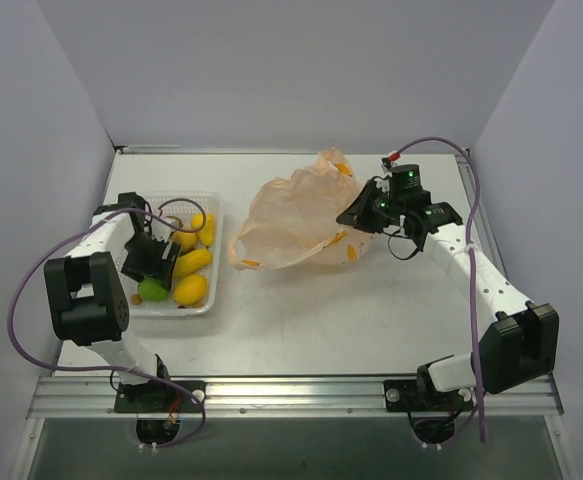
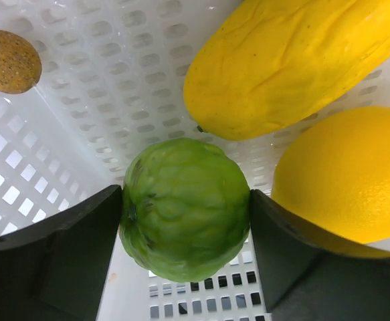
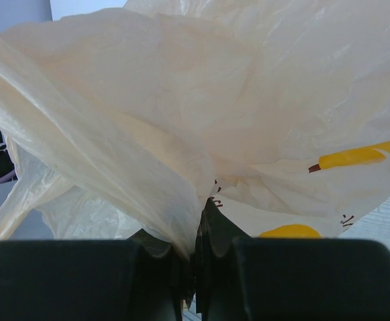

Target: Place the fake fruits into the plastic bag and tie a complex knot

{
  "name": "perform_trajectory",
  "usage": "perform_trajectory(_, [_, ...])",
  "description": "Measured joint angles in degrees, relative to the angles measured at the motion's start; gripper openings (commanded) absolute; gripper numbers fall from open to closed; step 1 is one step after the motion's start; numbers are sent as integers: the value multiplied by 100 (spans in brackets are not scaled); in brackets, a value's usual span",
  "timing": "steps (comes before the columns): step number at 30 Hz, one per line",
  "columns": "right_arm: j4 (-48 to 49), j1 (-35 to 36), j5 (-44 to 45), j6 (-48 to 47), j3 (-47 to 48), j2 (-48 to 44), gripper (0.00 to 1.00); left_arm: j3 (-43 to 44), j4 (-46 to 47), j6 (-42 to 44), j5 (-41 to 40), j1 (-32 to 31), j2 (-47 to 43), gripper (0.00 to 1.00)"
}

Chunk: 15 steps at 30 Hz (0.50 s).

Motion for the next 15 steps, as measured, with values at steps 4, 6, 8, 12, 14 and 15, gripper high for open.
perform_trajectory(4, [0,0,-4,39,0,0,0,20,-20,-55,105,26,-7,46])
perform_trajectory(6, [0,0,-7,81,0,0,0,83,-85,-63,164,31,-11,41])
perform_trajectory(8, [2,0,-28,129,0,0,0,267,-223,-79,264,31,-20,40])
perform_trajectory(12, [2,0,-46,254,0,2,0,1115,-529,-151,625,33,-131,40])
perform_trajectory(14, [2,0,-52,341,0,11,0,1749,-669,-256,970,35,-208,40])
perform_trajectory(15, [0,0,-61,391,7,28,0,2149,-743,-308,1156,31,-214,40])
